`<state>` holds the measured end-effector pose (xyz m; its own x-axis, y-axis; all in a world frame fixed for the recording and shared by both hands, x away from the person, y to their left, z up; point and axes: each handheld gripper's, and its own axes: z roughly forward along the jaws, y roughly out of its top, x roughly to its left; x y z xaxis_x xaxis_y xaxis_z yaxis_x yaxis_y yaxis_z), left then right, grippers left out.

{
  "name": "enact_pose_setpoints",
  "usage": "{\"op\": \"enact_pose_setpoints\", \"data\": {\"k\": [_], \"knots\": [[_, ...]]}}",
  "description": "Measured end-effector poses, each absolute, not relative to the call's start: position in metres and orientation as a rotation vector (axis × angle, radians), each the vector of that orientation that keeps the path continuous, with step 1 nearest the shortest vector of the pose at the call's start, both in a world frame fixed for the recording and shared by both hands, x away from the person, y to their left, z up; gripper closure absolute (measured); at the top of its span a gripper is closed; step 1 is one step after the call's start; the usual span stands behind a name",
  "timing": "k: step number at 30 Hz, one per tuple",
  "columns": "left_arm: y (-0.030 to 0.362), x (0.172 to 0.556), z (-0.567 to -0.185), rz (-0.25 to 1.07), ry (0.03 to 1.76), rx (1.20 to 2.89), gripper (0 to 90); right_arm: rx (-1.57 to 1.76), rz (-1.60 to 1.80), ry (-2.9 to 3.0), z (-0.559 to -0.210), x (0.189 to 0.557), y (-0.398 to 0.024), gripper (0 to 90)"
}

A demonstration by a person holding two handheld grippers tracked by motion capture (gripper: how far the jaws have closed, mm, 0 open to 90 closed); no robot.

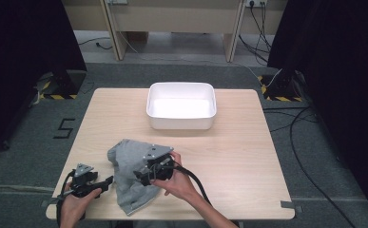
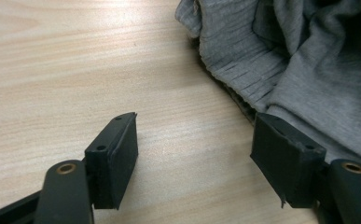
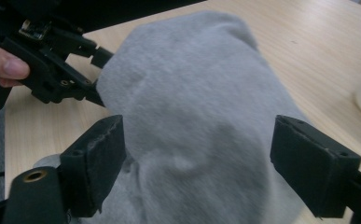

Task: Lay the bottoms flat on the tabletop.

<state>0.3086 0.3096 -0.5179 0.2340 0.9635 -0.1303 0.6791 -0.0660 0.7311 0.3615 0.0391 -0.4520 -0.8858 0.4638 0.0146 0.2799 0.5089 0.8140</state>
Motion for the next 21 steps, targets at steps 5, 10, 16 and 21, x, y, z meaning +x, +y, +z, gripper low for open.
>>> {"op": "enact_pose_setpoints", "data": {"k": [5,10,16,21], "knots": [[0.307,0.309,-0.521,0.576,1.487,1.830,30.5,0.540,1.211,2.560,-0.463,0.356,0.056,36.0],[0.307,0.308,-0.522,0.582,1.475,1.832,30.5,0.589,1.195,2.530,-0.462,0.368,0.053,67.9],[0.306,0.308,-0.523,0.601,1.466,1.844,30.5,0.678,1.348,2.427,-0.441,0.378,0.010,80.0],[0.303,0.308,-0.523,0.621,1.462,1.860,30.4,0.901,1.445,2.418,-0.451,0.397,-0.038,79.8]]}}
